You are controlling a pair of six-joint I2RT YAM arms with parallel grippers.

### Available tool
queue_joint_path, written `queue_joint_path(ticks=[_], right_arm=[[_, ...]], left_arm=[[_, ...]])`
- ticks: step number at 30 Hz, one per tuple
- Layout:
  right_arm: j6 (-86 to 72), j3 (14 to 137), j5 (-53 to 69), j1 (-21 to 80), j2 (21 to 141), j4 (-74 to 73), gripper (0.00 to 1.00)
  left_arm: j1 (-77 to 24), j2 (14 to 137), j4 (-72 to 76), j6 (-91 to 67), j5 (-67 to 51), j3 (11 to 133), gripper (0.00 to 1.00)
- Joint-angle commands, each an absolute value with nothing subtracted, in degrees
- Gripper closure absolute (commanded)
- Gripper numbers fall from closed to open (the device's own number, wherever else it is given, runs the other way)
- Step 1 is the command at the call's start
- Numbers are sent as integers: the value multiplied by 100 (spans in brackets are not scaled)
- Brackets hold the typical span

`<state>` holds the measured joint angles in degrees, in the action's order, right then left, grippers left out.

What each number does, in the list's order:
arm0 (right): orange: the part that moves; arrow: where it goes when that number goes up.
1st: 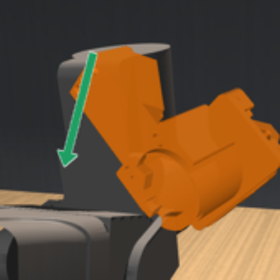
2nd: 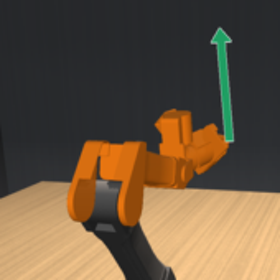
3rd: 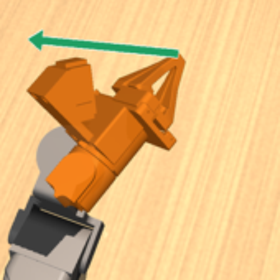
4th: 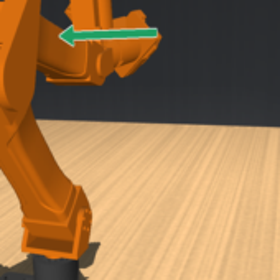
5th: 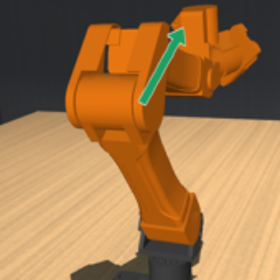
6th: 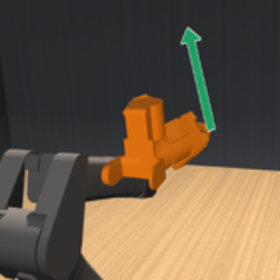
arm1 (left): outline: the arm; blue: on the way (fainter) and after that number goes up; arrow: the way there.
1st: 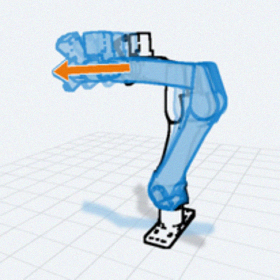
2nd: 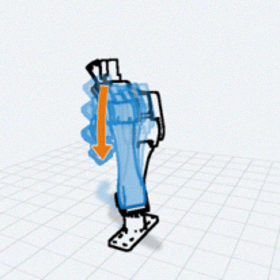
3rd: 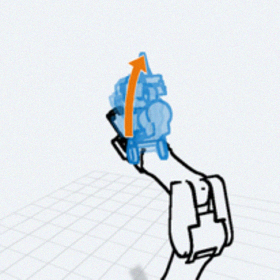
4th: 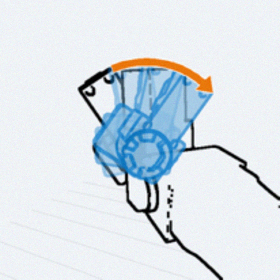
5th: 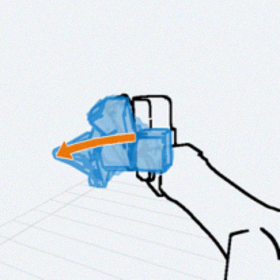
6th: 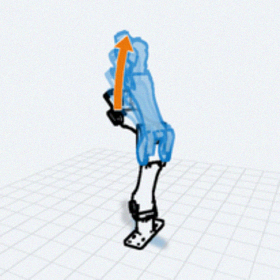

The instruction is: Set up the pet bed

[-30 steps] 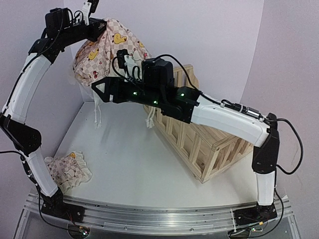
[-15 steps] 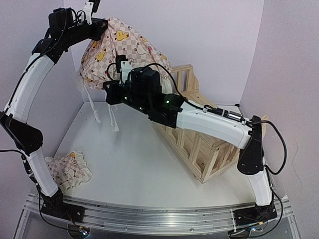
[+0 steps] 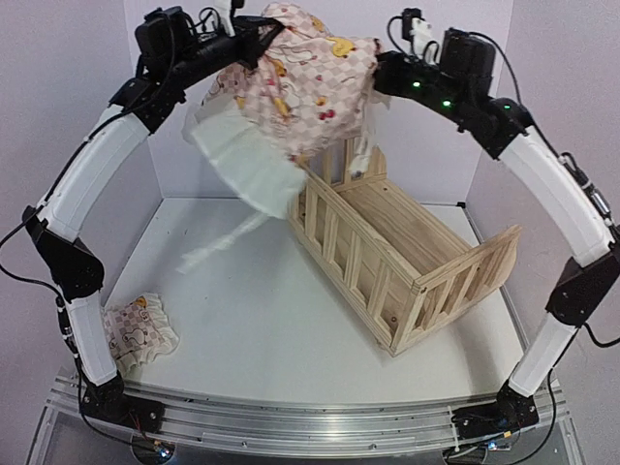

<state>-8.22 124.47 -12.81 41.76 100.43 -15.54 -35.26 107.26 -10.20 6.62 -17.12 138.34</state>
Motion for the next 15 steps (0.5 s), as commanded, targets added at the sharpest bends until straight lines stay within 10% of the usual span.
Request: queue_joint_path(ticks=[1,10,15], right_arm=[[-1185,11447,-612,3185,9177,-2481,100],[-1376,9291,-617,2125,7911,-2797,100],[-1219,8943,-659,2118,7570,-2875,100]], left_arm=[[-4102,11336,-58,917,-2030,13886,100],[-4500,12115,41,1135,-2165,13484,98],[-4500,11938,-741,1547,-2546,13212,57]])
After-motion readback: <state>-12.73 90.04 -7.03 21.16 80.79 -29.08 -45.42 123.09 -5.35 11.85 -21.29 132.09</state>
